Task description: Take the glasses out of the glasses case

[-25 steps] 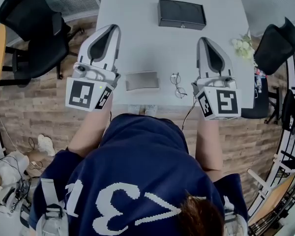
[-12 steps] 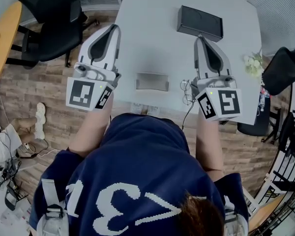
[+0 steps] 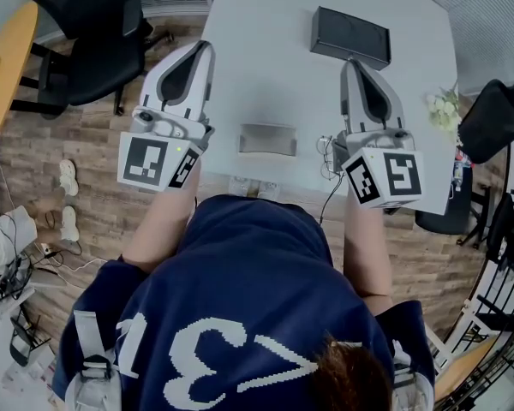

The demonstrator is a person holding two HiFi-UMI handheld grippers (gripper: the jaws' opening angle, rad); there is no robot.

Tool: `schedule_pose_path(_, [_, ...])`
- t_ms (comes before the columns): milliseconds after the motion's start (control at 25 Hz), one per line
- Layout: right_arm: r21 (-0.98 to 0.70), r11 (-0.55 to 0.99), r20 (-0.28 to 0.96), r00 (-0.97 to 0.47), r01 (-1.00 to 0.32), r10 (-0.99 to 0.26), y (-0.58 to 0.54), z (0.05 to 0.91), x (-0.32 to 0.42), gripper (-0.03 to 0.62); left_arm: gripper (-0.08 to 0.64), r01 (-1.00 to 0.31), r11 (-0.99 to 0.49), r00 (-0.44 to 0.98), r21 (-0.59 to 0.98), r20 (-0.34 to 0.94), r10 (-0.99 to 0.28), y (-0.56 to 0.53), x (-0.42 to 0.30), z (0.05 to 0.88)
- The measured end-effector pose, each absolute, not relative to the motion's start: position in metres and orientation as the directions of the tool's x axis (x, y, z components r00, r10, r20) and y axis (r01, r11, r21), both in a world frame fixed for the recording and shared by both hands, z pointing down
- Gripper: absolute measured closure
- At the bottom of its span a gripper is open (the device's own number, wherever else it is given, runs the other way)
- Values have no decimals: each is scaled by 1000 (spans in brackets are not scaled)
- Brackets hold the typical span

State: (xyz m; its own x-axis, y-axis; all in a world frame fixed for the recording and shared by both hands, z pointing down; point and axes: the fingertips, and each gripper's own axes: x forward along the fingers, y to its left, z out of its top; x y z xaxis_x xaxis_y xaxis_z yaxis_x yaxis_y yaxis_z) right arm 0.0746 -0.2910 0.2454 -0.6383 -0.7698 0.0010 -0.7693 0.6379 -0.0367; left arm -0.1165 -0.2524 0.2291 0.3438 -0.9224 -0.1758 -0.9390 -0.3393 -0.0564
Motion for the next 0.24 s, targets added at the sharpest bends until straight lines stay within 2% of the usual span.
schedule_pose_path(240, [-43,634,-2,-635,-772,-773,-288,245,71,568,540,-938,-341,345,-54,-181,-921,-250,-119,229])
